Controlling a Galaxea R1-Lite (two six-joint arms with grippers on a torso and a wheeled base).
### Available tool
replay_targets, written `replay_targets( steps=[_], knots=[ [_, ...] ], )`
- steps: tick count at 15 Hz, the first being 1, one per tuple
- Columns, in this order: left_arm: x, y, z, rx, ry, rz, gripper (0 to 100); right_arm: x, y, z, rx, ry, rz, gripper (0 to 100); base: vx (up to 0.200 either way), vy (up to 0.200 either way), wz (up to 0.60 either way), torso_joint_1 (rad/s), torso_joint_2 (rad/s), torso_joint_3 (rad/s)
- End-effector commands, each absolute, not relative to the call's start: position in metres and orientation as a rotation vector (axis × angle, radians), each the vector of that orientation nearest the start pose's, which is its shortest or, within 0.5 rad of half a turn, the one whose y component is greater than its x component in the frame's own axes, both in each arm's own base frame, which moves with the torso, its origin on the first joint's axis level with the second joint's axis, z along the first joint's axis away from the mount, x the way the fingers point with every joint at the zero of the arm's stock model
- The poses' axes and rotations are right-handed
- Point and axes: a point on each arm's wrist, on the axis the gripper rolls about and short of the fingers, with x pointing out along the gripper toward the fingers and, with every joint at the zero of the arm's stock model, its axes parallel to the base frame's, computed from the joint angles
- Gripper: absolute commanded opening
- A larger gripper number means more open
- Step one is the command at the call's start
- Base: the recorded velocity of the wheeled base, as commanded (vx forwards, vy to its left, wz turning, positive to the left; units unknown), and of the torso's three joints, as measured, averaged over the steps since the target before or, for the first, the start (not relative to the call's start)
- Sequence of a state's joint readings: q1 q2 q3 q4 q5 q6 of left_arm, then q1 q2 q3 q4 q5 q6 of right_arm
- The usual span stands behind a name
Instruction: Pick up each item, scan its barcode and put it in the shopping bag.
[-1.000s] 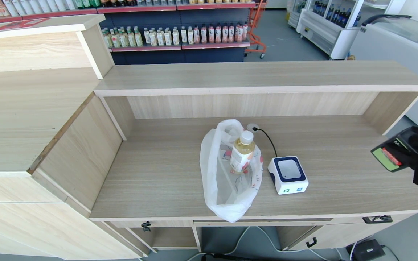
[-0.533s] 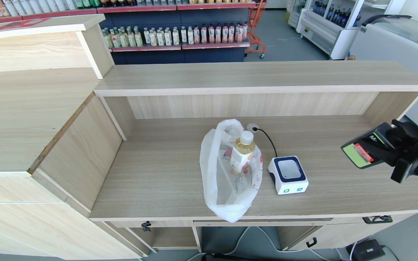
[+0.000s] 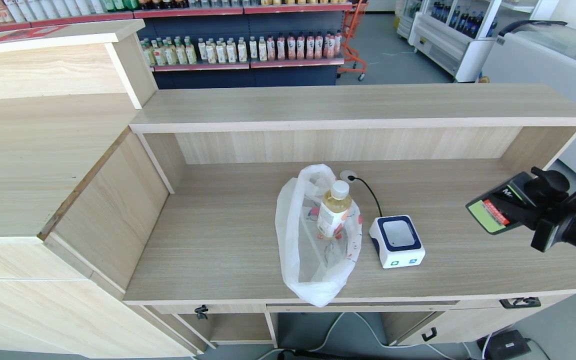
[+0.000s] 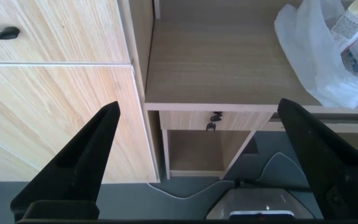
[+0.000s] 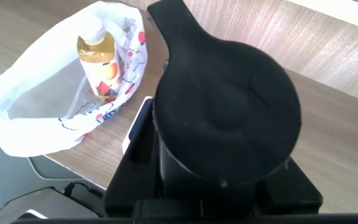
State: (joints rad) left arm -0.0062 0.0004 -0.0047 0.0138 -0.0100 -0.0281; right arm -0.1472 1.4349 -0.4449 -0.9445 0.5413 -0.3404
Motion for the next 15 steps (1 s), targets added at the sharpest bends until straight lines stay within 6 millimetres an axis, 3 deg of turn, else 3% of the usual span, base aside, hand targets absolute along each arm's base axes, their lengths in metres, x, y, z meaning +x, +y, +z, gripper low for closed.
replay_targets(
  steps=[1,3,6,9,12,15],
  knots=[
    [-0.023,0.0,0.075,-0.029,0.008,-0.015,100,0.22,-0.021,0.188,-0.318,-0.022,0.399,0,0.0,0.2,0.0,0.002,-0.01,0.002],
    [-0.023,0.0,0.075,-0.022,0.009,-0.018,100,0.222,-0.015,0.189,-0.303,-0.027,0.425,0,0.0,0.2,0.0,-0.002,0.0,0.002],
    [-0.023,0.0,0.075,-0.023,0.008,-0.018,100,0.22,0.015,0.2,-0.185,-0.053,0.554,0,0.0,0.2,0.0,0.007,0.0,0.002],
    [-0.023,0.0,0.075,-0.018,0.008,-0.017,100,0.236,0.043,0.207,-0.183,-0.078,0.668,0,0.0,0.0,0.0,0.0,0.0,0.0],
    [-0.023,0.0,0.076,-0.018,0.006,-0.017,100,0.25,0.062,0.192,-0.171,-0.023,0.738,0,0.0,0.133,0.0,0.002,0.0,0.002],
    [-0.023,0.0,0.075,-0.02,0.008,-0.012,100,0.265,0.074,0.163,-0.157,0.086,0.75,0,0.0,0.067,0.0,0.001,0.0,-0.001]
  ],
)
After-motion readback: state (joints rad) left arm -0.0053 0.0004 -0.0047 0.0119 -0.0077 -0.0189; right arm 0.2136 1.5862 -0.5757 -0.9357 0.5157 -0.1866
